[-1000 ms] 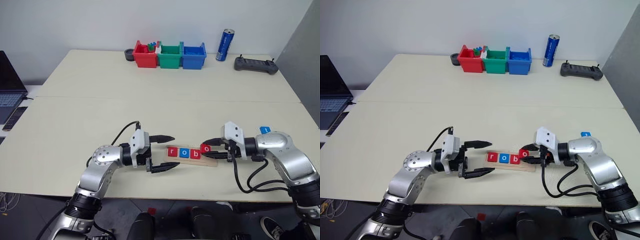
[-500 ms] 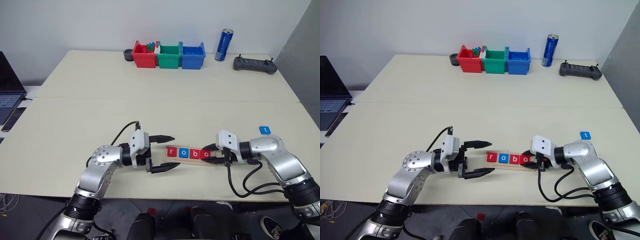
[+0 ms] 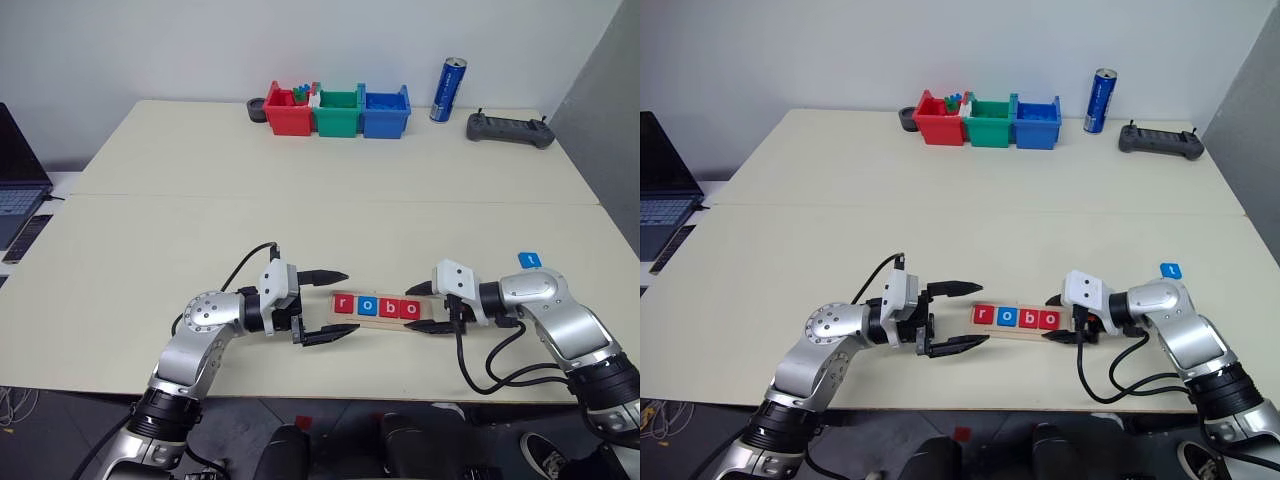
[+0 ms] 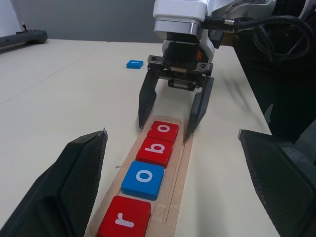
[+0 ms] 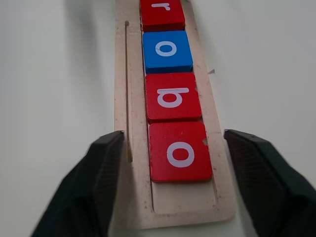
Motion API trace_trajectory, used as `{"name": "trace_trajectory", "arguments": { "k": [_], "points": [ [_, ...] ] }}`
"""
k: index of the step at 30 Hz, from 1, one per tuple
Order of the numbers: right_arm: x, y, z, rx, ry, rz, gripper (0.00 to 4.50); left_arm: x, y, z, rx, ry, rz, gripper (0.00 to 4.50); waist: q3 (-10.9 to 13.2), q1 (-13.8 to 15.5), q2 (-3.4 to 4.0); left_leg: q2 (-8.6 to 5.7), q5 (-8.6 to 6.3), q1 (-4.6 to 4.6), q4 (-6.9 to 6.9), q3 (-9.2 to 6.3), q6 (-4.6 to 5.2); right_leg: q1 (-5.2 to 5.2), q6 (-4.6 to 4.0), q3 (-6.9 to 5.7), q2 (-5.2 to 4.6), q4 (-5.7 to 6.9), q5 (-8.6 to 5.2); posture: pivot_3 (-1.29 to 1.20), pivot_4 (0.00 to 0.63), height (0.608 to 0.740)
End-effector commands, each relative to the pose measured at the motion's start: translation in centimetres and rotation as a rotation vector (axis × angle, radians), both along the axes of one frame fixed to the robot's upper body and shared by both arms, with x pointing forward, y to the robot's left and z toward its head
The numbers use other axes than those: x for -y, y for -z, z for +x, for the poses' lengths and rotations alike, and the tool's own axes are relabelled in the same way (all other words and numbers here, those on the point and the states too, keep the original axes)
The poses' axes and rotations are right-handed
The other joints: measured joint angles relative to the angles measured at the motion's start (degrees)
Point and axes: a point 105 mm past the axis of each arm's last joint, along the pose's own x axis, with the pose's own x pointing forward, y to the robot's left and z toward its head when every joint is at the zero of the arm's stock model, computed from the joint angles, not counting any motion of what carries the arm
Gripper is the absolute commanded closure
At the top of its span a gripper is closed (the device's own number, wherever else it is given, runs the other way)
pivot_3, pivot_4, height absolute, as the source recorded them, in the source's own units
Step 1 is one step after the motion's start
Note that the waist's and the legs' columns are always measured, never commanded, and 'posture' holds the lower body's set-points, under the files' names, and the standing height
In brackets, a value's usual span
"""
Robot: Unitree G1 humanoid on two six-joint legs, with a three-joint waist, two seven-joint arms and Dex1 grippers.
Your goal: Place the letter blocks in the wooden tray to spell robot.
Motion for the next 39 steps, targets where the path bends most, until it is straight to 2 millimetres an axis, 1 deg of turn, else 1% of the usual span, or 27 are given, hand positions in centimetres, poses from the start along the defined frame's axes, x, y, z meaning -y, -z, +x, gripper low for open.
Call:
{"name": "trace_trajectory", "arguments": {
  "k": [1, 4, 8, 10, 11, 13, 17, 20, 22, 32, 39],
  "points": [
    [-0.2, -2.4, 0.4, 0.043, 0.008, 0.059, 0.01, 0.2, -1.2, 0.0, 0.053, 0.015, -0.015, 0.0, 0.0, 0.0, 0.0, 0.0, 0.0, 0.0, 0.0, 0.0, 0.0, 0.0, 0.0, 0.0, 0.0, 0.0, 0.0, 0.0, 0.15, 0.74],
    [0.9, -3.3, 0.5, 0.05, 0.039, 0.06, 0.01, 0.3, -1.2, -0.1, 0.052, 0.02, -0.015, 0.0, 0.0, 0.0, 0.0, 0.0, 0.0, -0.01, 0.0, 0.0, 0.0, 0.0, 0.0, 0.0, 0.0, 0.0, 0.0, 0.0, 0.15, 0.74],
    [2.9, -3.5, -0.1, 0.062, 0.055, 0.014, 0.01, 0.3, -1.2, -0.1, 0.051, 0.025, -0.015, 0.0, 0.0, 0.3, 0.0, -0.01, 0.0, -0.01, 0.0, 0.0, 0.0, 0.0, 0.0, 0.0, -0.01, -0.01, 0.0, 0.0, 0.15, 0.74],
    [3.4, -3.3, -0.4, 0.04, 0.064, 0.016, 0.36, 0.4, -1.1, 0.0, 0.05, 0.027, -0.016, 0.0, 0.0, 0.3, 0.0, 0.0, 0.0, -0.01, 0.0, 0.0, 0.0, 0.0, 0.0, 0.0, 0.0, -0.02, 0.0, 0.0, 0.15, 0.74],
    [3.6, -3.1, -0.6, 0.032, 0.06, 0.008, 0.58, 0.4, -1.1, 0.0, 0.049, 0.029, -0.016, 0.0, 0.0, 0.3, 0.0, 0.0, 0.0, -0.01, 0.0, 0.0, 0.0, 0.0, 0.0, 0.0, 0.0, -0.01, 0.0, 0.0, 0.15, 0.74],
    [3.8, -2.5, -0.8, 0.032, 0.056, -0.007, 1.23, 0.5, -1.1, -0.1, 0.048, 0.033, -0.018, 0.0, 0.0, 0.3, 0.0, 0.0, 0.0, 0.0, 0.0, 0.01, 0.0, 0.0, 0.0, 0.01, 0.0, 0.0, 0.0, 0.0, 0.15, 0.74],
    [3.4, -1.7, -0.8, 0.039, 0.05, -0.012, 2.63, 0.5, -1.1, -0.1, 0.047, 0.038, -0.019, 0.0, 0.0, 0.1, 0.0, 0.0, 0.0, 0.01, 0.0, 0.04, 0.0, 0.0, 0.0, 0.02, 0.0, 0.0, 0.0, 0.0, 0.15, 0.74],
    [3.1, -1.4, -1.0, 0.033, 0.045, -0.011, 3.81, 0.5, -1.2, -0.2, 0.047, 0.041, -0.017, 0.0, 0.0, 0.2, 0.0, 0.0, 0.0, 0.01, 0.01, 0.03, 0.0, 0.0, 0.0, 0.02, 0.0, 0.0, 0.0, 0.0, 0.15, 0.74],
    [3.0, -1.1, -0.8, 0.055, 0.043, -0.025, 4.45, 0.4, -1.1, -0.1, 0.046, 0.039, -0.015, 0.0, 0.0, 0.2, 0.0, 0.0, 0.0, 0.0, 0.01, 0.03, 0.0, 0.0, 0.0, 0.02, 0.0, 0.0, 0.0, 0.0, 0.15, 0.74],
    [2.5, -0.4, -0.3, 0.067, 0.035, -0.046, 4.45, 0.0, -0.8, -0.4, 0.041, 0.029, -0.008, 0.0, 0.0, 0.2, 0.0, 0.0, 0.0, 0.01, 0.01, 0.02, 0.0, 0.0, 0.0, 0.02, 0.0, 0.0, 0.0, 0.0, 0.15, 0.74],
    [1.7, -0.5, 0.1, 0.075, 0.023, -0.035, 4.45, -0.7, -0.8, -0.1, 0.04, -0.001, 0.0, 0.0, 0.0, 0.2, 0.0, 0.0, 0.0, 0.01, 0.01, 0.02, 0.0, 0.0, 0.0, 0.02, 0.0, 0.01, 0.0, 0.0, 0.15, 0.74]
  ]
}}
